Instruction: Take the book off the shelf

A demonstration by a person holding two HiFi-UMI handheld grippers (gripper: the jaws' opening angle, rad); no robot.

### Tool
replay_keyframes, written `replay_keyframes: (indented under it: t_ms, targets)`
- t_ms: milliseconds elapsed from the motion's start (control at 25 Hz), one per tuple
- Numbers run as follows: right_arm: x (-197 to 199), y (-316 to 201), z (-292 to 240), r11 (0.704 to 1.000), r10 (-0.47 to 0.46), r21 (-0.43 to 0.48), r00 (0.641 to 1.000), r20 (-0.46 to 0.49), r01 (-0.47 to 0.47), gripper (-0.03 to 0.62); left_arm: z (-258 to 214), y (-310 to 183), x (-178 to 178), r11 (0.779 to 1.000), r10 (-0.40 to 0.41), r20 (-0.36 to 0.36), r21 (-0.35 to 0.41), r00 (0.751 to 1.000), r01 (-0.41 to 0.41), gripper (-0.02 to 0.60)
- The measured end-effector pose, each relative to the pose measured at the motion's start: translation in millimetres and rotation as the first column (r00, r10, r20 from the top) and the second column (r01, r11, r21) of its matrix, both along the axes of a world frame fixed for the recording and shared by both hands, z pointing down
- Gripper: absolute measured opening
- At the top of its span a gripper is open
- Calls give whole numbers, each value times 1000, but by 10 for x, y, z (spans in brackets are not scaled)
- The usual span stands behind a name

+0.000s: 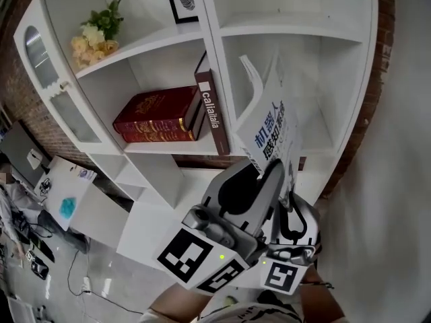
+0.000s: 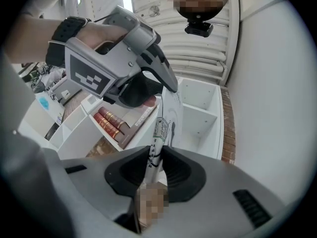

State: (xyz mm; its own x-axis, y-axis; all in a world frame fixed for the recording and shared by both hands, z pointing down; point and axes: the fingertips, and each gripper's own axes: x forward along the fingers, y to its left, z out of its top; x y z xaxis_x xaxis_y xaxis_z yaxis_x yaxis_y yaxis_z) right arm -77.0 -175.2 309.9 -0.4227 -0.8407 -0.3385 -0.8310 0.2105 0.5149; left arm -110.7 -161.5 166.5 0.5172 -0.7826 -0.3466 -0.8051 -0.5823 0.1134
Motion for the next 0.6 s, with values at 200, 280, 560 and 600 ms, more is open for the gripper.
replay_keyframes:
  t_ms: [200, 280, 560, 600]
  targets:
    - [-236, 382, 84, 1000, 19, -21, 1000, -2, -19, 78, 53, 359, -178, 999, 35, 12, 0, 999, -35, 69]
    - [-313, 521, 103, 999, 28, -23, 1000, -9, -28, 80, 78, 485, -255, 999, 46, 9, -5, 999, -46, 69]
    - [-534, 903, 180, 998, 44, -35, 999, -7, -44, 78, 141, 859, -480, 998, 64, 11, -5, 998, -64, 71]
    - [-568, 943, 190, 998, 42, -36, 999, -6, -43, 78, 150, 899, -516, 998, 62, 11, -5, 998, -62, 71]
